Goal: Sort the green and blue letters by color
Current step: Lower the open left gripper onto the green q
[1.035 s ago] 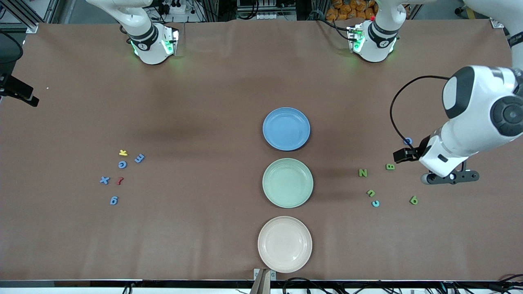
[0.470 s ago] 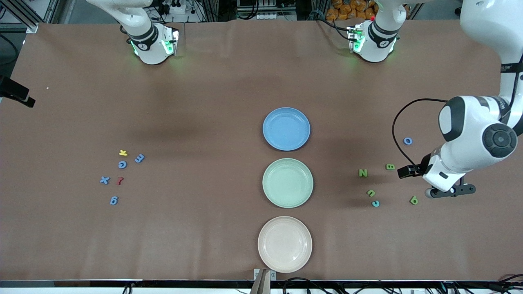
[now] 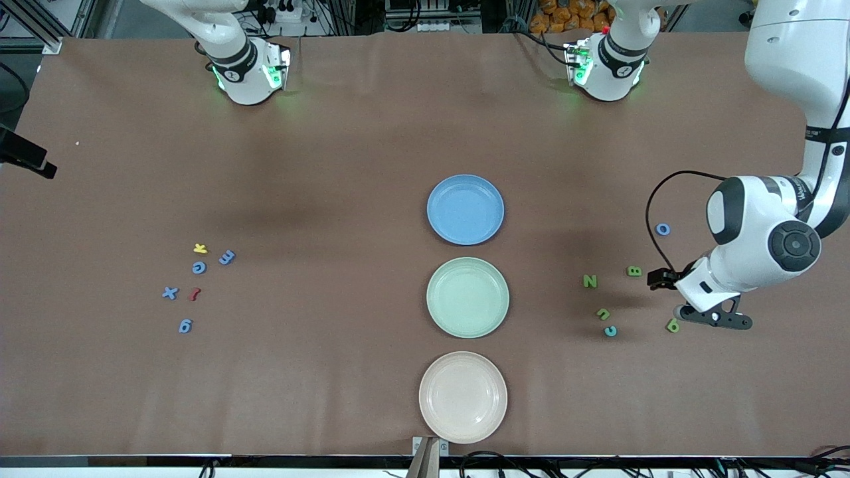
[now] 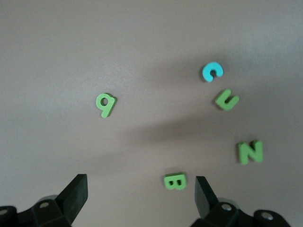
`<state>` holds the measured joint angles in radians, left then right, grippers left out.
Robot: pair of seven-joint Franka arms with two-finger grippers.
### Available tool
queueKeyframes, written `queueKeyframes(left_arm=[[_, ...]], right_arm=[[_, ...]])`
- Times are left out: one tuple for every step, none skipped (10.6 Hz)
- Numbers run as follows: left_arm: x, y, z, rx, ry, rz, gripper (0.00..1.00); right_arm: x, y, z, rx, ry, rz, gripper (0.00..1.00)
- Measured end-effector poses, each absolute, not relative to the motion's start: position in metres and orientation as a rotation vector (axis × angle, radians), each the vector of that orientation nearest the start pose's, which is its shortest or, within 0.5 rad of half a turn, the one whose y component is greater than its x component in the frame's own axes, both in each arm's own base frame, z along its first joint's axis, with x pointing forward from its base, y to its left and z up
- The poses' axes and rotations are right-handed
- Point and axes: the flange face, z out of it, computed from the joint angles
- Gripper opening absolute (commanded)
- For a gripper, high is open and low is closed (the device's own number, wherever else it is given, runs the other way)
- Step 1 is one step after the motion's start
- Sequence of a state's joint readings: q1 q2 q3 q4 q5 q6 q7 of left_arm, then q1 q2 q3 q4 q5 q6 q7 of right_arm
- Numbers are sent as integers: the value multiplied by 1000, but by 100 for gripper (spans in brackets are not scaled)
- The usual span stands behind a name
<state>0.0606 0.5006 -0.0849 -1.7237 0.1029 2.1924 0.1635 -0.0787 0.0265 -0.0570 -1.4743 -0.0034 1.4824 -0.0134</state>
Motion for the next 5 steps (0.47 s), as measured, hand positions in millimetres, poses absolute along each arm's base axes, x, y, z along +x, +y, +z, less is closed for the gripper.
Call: queueKeyframes(left_arm=[[664, -1, 290, -3078, 491, 59, 100], [664, 1, 288, -3073, 569, 61, 100], [665, -1, 284, -3069, 603, 66, 100], [667, -5, 281, -3066, 628, 67, 100], [670, -9, 278, -3060, 655, 67, 100]], right_arm=[[551, -75, 644, -3139, 193, 36, 100], [553, -75, 641, -3139, 193, 45, 100], [553, -75, 640, -3139, 192, 48, 100], [554, -74, 641, -3139, 190, 44, 100], [554, -74, 643, -3139, 188, 35, 100]])
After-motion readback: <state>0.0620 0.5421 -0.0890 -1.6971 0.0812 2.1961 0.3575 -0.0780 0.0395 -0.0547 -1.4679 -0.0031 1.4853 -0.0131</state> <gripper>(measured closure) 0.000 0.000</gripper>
